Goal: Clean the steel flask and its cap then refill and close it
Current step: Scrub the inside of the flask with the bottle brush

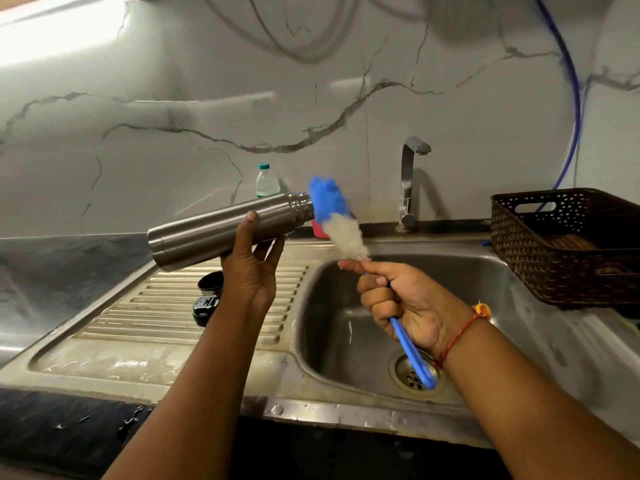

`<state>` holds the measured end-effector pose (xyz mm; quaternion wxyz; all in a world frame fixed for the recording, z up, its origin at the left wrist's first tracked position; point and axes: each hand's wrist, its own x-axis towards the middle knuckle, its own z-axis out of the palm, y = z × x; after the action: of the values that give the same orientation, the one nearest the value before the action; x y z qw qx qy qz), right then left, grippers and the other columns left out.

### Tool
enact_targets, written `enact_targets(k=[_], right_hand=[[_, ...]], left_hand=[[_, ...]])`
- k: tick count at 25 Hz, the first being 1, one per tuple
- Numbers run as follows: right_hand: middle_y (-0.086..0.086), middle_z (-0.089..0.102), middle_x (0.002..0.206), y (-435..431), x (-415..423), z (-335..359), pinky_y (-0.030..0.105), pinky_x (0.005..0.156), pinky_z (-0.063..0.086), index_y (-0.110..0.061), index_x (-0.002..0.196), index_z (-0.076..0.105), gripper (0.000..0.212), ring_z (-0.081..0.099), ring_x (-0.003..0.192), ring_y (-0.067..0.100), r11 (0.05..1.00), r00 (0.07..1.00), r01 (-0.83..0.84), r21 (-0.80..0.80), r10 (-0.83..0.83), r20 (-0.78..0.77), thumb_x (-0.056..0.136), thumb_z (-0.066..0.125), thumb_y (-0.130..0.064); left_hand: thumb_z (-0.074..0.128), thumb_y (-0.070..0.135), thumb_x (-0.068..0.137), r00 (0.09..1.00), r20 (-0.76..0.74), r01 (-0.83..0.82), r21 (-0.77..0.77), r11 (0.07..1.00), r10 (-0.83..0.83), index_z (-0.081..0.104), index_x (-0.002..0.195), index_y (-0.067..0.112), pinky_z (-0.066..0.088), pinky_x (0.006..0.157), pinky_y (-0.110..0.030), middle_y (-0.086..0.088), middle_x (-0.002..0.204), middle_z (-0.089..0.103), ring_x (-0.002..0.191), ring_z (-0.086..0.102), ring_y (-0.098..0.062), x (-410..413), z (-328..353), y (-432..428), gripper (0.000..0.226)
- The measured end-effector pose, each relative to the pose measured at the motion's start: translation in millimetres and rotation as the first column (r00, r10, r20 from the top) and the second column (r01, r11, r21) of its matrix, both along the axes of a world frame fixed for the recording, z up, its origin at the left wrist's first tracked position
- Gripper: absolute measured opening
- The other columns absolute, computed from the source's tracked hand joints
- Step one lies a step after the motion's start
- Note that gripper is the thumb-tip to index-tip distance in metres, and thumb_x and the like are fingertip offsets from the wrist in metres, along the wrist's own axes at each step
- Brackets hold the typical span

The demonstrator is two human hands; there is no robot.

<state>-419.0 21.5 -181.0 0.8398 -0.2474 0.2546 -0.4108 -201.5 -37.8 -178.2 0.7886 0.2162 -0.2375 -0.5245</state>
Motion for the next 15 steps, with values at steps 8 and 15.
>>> enact_targets(k=[8,15], right_hand=[[-0.006,0.027,0.062,9,1,4,0.016,0.04,0.008,-0.007,0.122,0.063,0.032,0.018,0.044,0.001,0.974,0.94,-0.037,-0.221,-0.041,-0.338,0.102,0.045,-0.025],[-0.005,0.029,0.061,13,-11,6,0.016,0.039,0.01,-0.004,0.125,0.061,0.034,0.016,0.048,0.003,0.959,0.89,-0.165,-0.23,0.044,-0.454,0.103,0.044,-0.023]], left_hand=[[0.068,0.039,0.091,0.993,0.065,0.092,0.079,0.993,-0.098,0.06,0.125,0.015,0.059,0.076,-0.033,-0.001,0.101,0.078,0.101,0.072,-0.018,15,0,2,0.042],[0.069,0.036,0.093,0.993,0.069,0.094,0.059,0.994,-0.098,0.055,0.132,0.011,0.061,0.078,-0.038,-0.008,0.107,0.078,0.103,0.074,-0.026,21,0,2,0.049]])
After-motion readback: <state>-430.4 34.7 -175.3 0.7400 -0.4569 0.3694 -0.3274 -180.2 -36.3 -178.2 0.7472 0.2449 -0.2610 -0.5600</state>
